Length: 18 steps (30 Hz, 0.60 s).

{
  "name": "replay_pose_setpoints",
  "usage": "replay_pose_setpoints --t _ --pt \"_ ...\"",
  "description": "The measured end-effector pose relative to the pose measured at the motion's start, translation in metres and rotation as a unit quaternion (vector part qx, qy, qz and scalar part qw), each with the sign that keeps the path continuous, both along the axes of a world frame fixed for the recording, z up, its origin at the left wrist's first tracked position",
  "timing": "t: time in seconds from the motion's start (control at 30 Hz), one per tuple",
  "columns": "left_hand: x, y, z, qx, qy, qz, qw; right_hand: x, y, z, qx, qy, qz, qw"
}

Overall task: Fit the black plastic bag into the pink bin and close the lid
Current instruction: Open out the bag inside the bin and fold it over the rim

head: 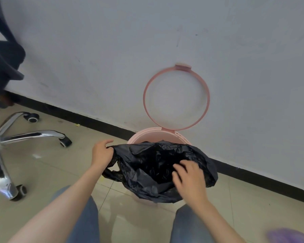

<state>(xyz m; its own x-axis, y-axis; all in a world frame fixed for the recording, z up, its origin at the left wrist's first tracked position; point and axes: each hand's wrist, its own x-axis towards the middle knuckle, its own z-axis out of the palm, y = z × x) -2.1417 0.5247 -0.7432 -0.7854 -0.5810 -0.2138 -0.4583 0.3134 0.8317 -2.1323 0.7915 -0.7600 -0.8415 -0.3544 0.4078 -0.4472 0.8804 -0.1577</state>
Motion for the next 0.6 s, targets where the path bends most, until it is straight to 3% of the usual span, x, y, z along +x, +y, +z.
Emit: replay_pose_setpoints --t 0.13,0.2,0.3,0.37,0.6 --pt "0.019 0.030 0.011 -0.278 0.059 -0.121 0.951 -0.045 0.019 0.013 0.063 -0.184 -0.121 0.973" --pt "0.019 0.042 0.009 -0.333 0.000 -0.179 0.926 -0.059 0.026 0.009 0.084 -0.254 -0.122 0.956" --pt "0.012 0.049 -0.006 -0.358 -0.124 -0.247 0.892 -0.071 0.028 0.004 0.082 -0.307 -0.114 0.941" --pt "0.010 0.049 -0.019 -0.354 -0.156 -0.266 0.883 -0.075 0.028 0.001 0.079 -0.323 -0.113 0.936" --pt "0.014 0.045 -0.029 -0.234 -0.149 -0.261 0.925 -0.084 0.022 -0.002 -0.027 -0.357 -0.131 0.925"
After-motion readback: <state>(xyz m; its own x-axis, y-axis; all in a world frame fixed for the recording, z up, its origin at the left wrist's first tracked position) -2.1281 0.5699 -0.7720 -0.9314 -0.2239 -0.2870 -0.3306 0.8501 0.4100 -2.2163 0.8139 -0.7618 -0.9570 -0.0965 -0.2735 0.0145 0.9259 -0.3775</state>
